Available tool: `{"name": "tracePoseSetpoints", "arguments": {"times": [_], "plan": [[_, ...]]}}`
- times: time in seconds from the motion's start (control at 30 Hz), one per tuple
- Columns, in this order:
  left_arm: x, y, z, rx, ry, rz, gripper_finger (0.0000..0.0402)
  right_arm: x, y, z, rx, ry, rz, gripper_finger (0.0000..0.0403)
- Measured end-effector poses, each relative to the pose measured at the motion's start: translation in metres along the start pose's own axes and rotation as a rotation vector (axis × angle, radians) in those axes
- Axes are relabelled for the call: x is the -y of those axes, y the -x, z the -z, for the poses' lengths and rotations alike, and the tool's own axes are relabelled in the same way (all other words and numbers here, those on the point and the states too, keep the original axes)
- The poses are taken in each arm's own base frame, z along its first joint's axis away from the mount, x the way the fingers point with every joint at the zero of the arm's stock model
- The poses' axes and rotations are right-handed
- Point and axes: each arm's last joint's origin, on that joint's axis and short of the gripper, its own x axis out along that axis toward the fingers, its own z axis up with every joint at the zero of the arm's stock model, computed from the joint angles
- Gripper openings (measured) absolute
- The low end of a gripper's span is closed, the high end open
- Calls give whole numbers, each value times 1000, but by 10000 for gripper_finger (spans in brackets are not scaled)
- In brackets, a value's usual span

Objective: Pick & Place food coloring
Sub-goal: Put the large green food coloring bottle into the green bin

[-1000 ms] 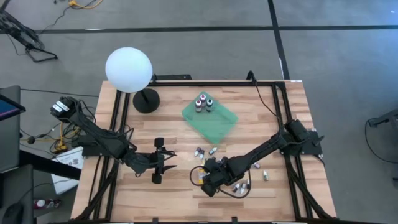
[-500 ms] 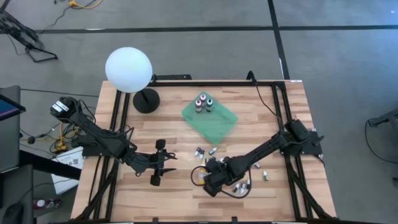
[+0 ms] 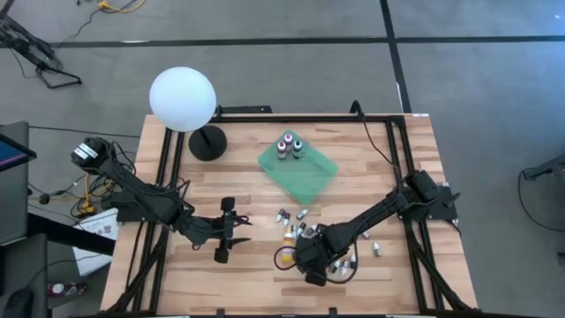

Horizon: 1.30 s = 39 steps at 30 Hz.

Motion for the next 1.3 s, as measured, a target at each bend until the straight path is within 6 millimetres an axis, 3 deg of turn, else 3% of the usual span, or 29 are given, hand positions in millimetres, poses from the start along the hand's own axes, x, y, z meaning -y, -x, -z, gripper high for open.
{"name": "tracePoseSetpoints", "arguments": {"times": [0.3,0.73,1.3], "plan": [[0,0,0,1,-1,-15,194,9,1,10,-129,129,61,182],[-1,0,0,3,-1,-32,194,9,15,-7,-56,165,28,186],[-1,0,0,3,-6,-32,194,6,14,-16,9,202,-35,196]]}}
